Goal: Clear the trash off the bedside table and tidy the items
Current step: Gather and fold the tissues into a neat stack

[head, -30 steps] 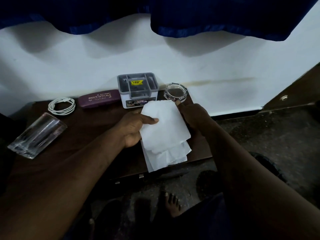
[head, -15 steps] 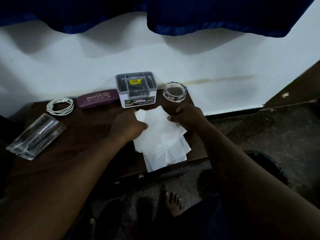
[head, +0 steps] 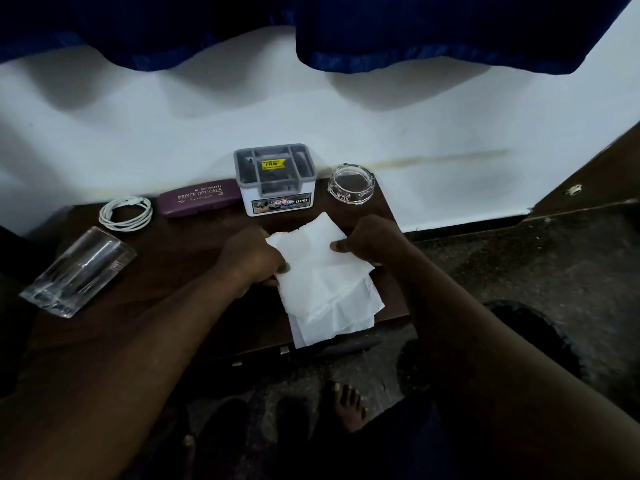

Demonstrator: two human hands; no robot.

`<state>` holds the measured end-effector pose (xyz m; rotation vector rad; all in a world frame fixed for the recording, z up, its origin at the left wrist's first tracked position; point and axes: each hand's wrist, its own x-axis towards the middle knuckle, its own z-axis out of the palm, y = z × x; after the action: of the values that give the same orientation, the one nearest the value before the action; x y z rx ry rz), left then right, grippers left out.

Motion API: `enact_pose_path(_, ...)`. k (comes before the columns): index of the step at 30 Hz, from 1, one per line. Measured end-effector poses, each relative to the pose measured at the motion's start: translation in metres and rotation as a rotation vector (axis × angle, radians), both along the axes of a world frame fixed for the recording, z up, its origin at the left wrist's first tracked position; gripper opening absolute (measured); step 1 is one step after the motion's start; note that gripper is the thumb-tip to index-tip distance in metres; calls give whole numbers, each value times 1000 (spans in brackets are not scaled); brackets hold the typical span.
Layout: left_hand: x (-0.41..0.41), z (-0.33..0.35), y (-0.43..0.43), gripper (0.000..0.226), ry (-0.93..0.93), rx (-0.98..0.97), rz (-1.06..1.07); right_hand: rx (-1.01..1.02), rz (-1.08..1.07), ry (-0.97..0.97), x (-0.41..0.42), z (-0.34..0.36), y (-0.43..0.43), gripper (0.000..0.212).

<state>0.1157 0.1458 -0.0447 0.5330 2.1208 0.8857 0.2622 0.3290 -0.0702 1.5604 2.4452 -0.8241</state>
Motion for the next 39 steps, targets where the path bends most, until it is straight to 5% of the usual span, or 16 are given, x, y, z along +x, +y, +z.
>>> enact_pose_path(3,5,5,2,51,-155,31,4,-74,-37,21,4,3,-2,25)
enact_pose_path(10,11,-1,-2,57,131,-48,-171,-107,-43,21,4,7,-4,29)
enact_pose_path(13,9,-3,-3,61,242,-64,-202,-65,-30,-14,1,4,-3,48)
enact_pose_path(22,3,-8,-14,62,379,-125,-273,-58,21,-67,-11,8,-11,41)
enact_pose_path(31,-6,-7,-11,42,96,-94,-149,-195,23,-55,-26,21,-23,59)
enact_pose_path(35,-12,-2,-9,21,40,-32,-80,-271,17,47,-29,32,-28,47)
enact_pose_path(39,-27,11,-10,22,-272,119,166,-535,-129,334,-28,41,-31,27)
